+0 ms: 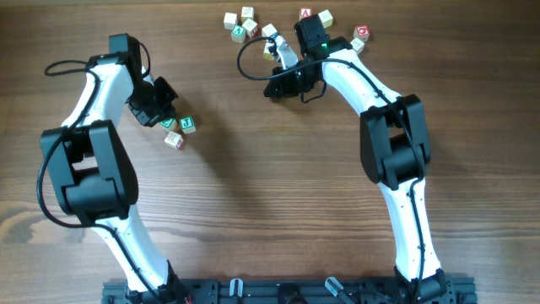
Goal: Form a circle
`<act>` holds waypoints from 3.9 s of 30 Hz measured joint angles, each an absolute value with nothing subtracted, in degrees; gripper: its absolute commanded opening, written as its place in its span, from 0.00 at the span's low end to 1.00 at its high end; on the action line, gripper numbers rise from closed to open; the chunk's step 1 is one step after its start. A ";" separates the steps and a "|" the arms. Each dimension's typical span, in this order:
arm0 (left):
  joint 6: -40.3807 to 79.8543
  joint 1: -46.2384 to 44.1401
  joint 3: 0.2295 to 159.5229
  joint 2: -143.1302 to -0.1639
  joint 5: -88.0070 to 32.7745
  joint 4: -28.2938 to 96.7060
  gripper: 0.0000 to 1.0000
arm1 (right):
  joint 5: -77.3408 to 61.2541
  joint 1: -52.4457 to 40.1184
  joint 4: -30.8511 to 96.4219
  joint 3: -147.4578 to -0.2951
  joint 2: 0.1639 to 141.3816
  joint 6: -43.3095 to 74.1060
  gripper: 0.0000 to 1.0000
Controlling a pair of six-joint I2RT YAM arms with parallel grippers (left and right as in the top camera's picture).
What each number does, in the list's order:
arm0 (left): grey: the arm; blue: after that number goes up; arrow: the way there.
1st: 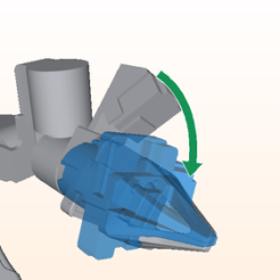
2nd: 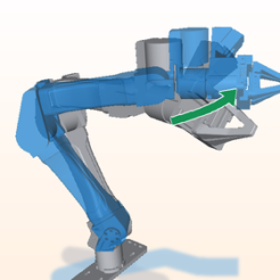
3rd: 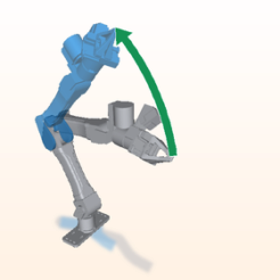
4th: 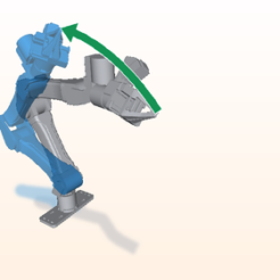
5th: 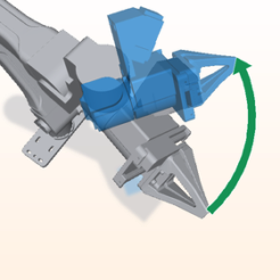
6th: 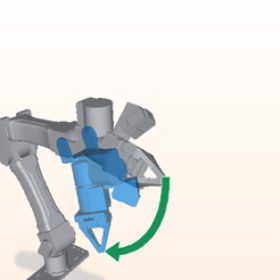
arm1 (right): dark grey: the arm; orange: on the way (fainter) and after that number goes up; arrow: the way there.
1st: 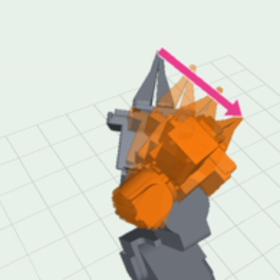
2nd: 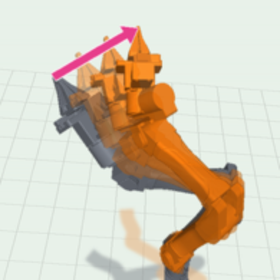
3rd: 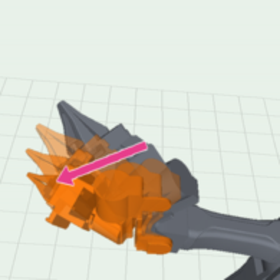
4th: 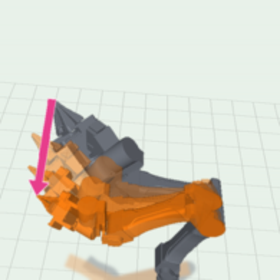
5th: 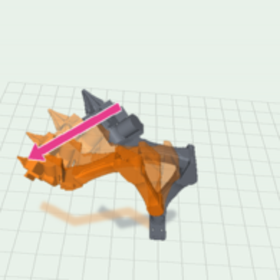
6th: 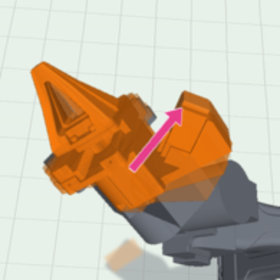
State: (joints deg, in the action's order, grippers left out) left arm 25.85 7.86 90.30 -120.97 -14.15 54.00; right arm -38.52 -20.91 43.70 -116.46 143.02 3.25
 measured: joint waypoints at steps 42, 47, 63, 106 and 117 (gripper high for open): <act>-11.99 3.09 86.85 -116.18 -11.81 67.18 0.04 | -31.42 -19.92 47.18 -116.46 143.02 3.22 0.04; -11.99 3.09 86.50 -116.18 -11.79 67.11 0.04 | -31.42 -19.92 47.20 -116.46 143.02 3.22 0.04; -11.99 3.09 82.91 -116.16 -11.46 62.89 0.04 | -31.40 -19.92 47.18 -116.46 143.02 3.22 0.04; -11.99 3.09 82.19 -116.16 -9.80 60.03 0.06 | -31.40 -19.92 47.18 -116.46 143.02 3.25 0.04; -11.99 3.09 81.58 -116.16 -9.82 59.13 0.04 | -31.40 -19.92 47.18 -116.46 143.02 3.22 0.05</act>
State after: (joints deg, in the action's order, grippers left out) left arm -11.99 3.09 81.58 -116.16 -9.82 59.13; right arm -31.40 -19.92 47.18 -116.46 143.02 3.22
